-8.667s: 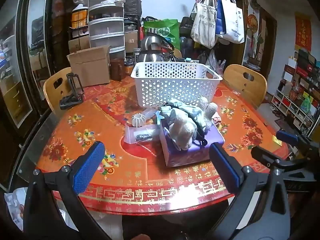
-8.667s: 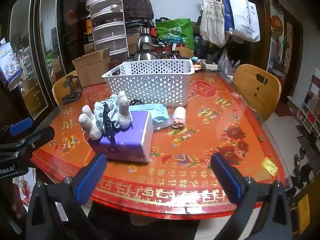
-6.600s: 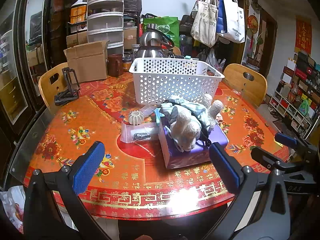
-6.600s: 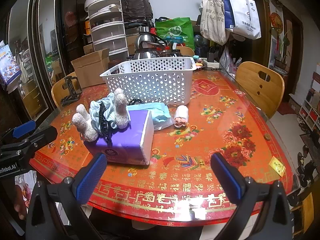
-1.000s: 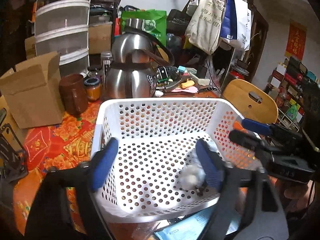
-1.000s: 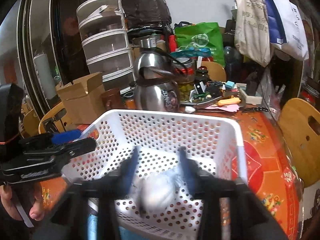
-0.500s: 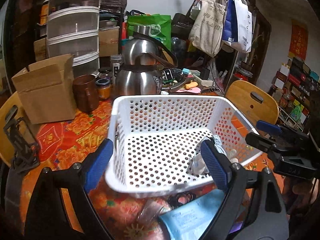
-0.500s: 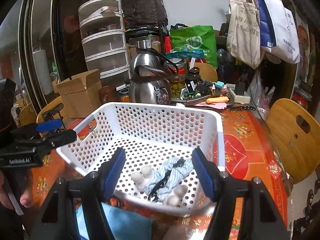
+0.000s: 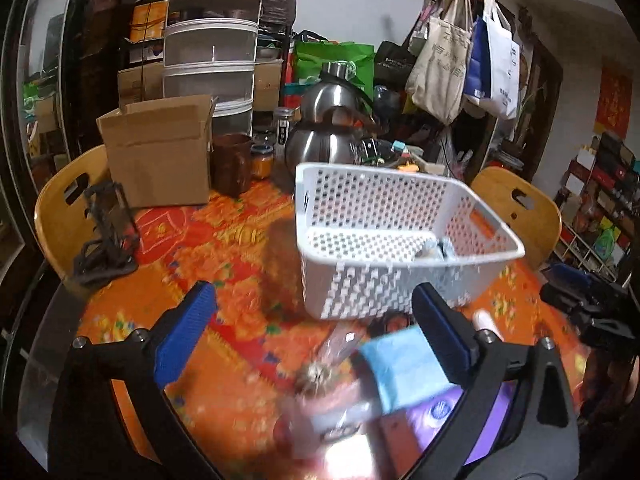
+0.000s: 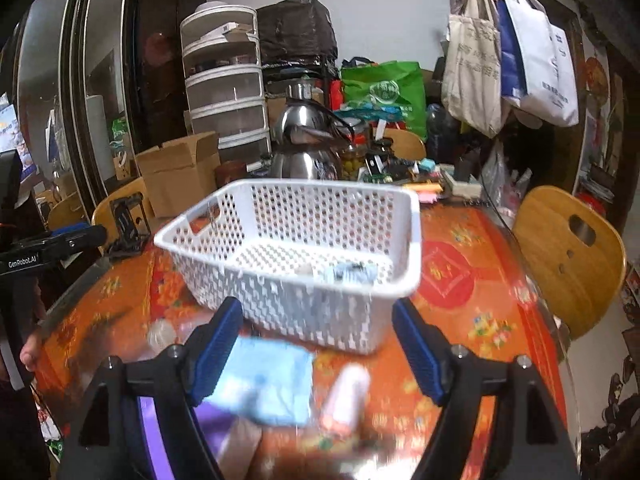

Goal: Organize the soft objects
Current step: 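Grasp the rolled white towel with the right tool while the left tool grasps the white flower-shaped item, then carry both items over the basket and release them inside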

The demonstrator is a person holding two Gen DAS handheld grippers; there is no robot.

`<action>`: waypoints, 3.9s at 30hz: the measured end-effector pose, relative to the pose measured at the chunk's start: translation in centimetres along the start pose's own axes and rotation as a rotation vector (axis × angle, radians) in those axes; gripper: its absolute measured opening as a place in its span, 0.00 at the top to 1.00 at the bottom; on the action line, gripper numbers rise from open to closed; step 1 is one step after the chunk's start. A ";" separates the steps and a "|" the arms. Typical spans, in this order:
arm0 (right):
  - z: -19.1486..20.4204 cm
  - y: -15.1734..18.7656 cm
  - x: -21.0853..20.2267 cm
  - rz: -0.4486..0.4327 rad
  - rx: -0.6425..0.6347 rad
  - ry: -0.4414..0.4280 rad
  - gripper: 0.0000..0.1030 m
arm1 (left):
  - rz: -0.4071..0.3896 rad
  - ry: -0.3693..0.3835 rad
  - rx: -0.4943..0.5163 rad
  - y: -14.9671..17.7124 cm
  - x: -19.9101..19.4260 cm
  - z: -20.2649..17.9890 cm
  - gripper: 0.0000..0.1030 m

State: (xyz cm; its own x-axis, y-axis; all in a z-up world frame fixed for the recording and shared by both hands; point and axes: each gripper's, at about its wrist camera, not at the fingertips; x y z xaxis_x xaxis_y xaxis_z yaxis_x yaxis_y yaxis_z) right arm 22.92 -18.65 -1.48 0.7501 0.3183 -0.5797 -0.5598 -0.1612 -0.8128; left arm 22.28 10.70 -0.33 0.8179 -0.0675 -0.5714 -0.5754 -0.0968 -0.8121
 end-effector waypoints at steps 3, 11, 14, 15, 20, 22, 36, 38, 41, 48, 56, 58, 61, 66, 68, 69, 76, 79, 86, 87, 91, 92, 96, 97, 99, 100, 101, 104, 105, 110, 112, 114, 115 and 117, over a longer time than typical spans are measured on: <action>-0.8 2.5 -0.5 0.027 0.035 -0.012 0.25 | 0.020 -0.015 -0.003 2.3 -0.3 0.3 0.04; -3.3 6.7 1.9 0.134 0.103 0.021 0.25 | 0.197 -0.010 -0.048 6.8 4.4 1.2 0.03; -4.2 7.6 3.7 0.199 0.136 0.042 0.25 | 0.231 -0.012 -0.061 7.3 5.8 1.3 0.03; -4.4 7.9 4.1 0.211 0.143 0.043 0.25 | 0.242 -0.016 -0.061 7.4 6.3 1.2 0.03; -4.8 8.4 5.7 0.244 0.158 0.049 0.25 | 0.284 -0.024 -0.056 7.7 8.3 1.1 0.03; -4.8 8.3 6.2 0.251 0.163 0.040 0.25 | 0.298 -0.018 -0.063 7.8 9.1 1.2 0.03; -3.0 7.5 8.4 0.270 0.086 0.068 0.46 | 0.312 -0.054 -0.045 8.1 11.5 1.4 0.04; -2.8 7.6 8.6 0.276 0.077 0.074 0.52 | 0.309 -0.052 -0.041 8.1 11.6 1.4 0.05; -2.9 7.7 8.8 0.277 0.084 0.056 0.55 | 0.310 -0.062 -0.021 8.1 12.0 1.0 0.12; -2.9 7.9 8.9 0.285 0.079 0.037 0.63 | 0.305 -0.060 0.038 8.5 12.4 -0.7 0.39; -2.5 7.9 9.1 0.291 0.066 0.039 0.69 | 0.285 -0.038 0.006 8.5 12.1 -0.2 0.60; -2.4 7.8 9.0 0.285 0.062 0.049 0.70 | 0.277 -0.041 0.001 8.5 11.9 0.0 0.60; -2.5 7.8 8.4 0.255 0.080 0.053 0.70 | 0.259 -0.051 0.009 8.5 11.6 -0.1 0.60; -3.0 7.7 7.8 0.227 0.106 0.048 0.70 | 0.253 -0.046 0.006 8.4 11.3 -0.1 0.60; -3.1 7.6 7.7 0.219 0.111 0.044 0.71 | 0.244 -0.044 0.003 8.3 11.1 0.0 0.60; -3.1 7.6 7.6 0.216 0.111 0.044 0.71 | 0.242 -0.043 0.003 8.3 11.1 0.0 0.60; -3.4 7.5 7.2 0.191 0.132 -0.002 0.71 | 0.211 -0.047 0.023 8.3 10.4 -0.5 0.60; -3.2 7.5 6.9 0.175 0.129 -0.020 0.71 | 0.214 -0.045 0.010 8.2 10.4 -0.2 0.60; -2.1 7.0 4.5 0.114 0.087 -0.011 0.71 | 0.164 -0.042 -0.001 7.6 8.9 0.0 0.60; -2.1 6.9 4.0 0.106 0.084 -0.009 0.71 | 0.156 -0.033 -0.001 7.3 8.3 -0.1 0.60; -2.0 5.6 1.0 0.058 0.085 -0.044 0.71 | 0.117 -0.033 0.007 5.3 5.9 -0.4 0.60; -2.0 5.2 0.4 0.048 0.091 -0.066 0.71 | 0.103 -0.031 0.009 4.7 5.3 -0.5 0.60; -1.7 2.7 -2.3 -0.017 0.073 -0.077 0.71 | 0.051 -0.003 0.019 1.5 3.0 -1.0 0.60; -1.6 2.1 -2.8 -0.029 0.068 -0.077 0.71 | 0.036 0.003 0.021 0.5 2.5 -1.1 0.60; -1.5 0.9 -3.2 -0.045 0.056 -0.070 0.71 | 0.021 0.002 0.026 -1.0 2.2 -1.2 0.60; -1.4 0.1 -3.4 -0.053 0.050 -0.066 0.71 | 0.019 0.006 0.025 -2.0 2.4 -1.3 0.60; -1.3 -0.8 -3.4 -0.058 0.040 -0.066 0.71 | 0.021 0.014 0.027 -3.0 2.7 -1.4 0.60; -0.9 -3.0 -2.4 -0.065 -0.007 -0.038 0.71 | 0.021 0.012 0.033 -5.4 3.9 -1.9 0.60; -0.9 -3.7 -2.0 -0.066 -0.017 -0.041 0.71 | 0.028 0.027 0.031 -6.4 4.6 -2.0 0.60; -1.6 -6.9 1.8 -0.054 -0.024 -0.026 0.71 | 0.047 0.028 0.070 -10.0 8.2 -3.7 0.60; -1.9 -8.1 3.8 -0.032 -0.028 0.000 0.71 | 0.082 0.034 0.064 -11.3 10.4 -4.3 0.60; -2.2 -8.8 5.6 0.000 -0.024 0.014 0.71 | 0.116 0.027 0.068 -11.9 12.3 -4.8 0.60; -2.5 -9.2 6.9 0.020 -0.023 0.029 0.71 | 0.127 0.019 0.067 -12.2 13.3 -5.1 0.60; -2.9 -9.2 8.8 0.056 -0.027 0.052 0.71 | 0.144 0.005 0.084 -12.4 14.9 -5.6 0.60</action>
State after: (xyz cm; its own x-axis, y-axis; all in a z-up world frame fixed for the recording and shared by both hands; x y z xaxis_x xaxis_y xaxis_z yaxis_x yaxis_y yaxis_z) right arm 35.71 -17.12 0.76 0.7354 0.2593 -0.6261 -0.5924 -0.2028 -0.7797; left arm 41.64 5.35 1.88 0.7270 -0.0793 -0.6821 -0.6844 -0.0026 -0.7291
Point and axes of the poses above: each gripper's, at about its wrist camera, not at the fingertips, and x roughly the way its jaws point, z to its left, y to its underside, and after that the axes turned 1 degree about z, right-handed
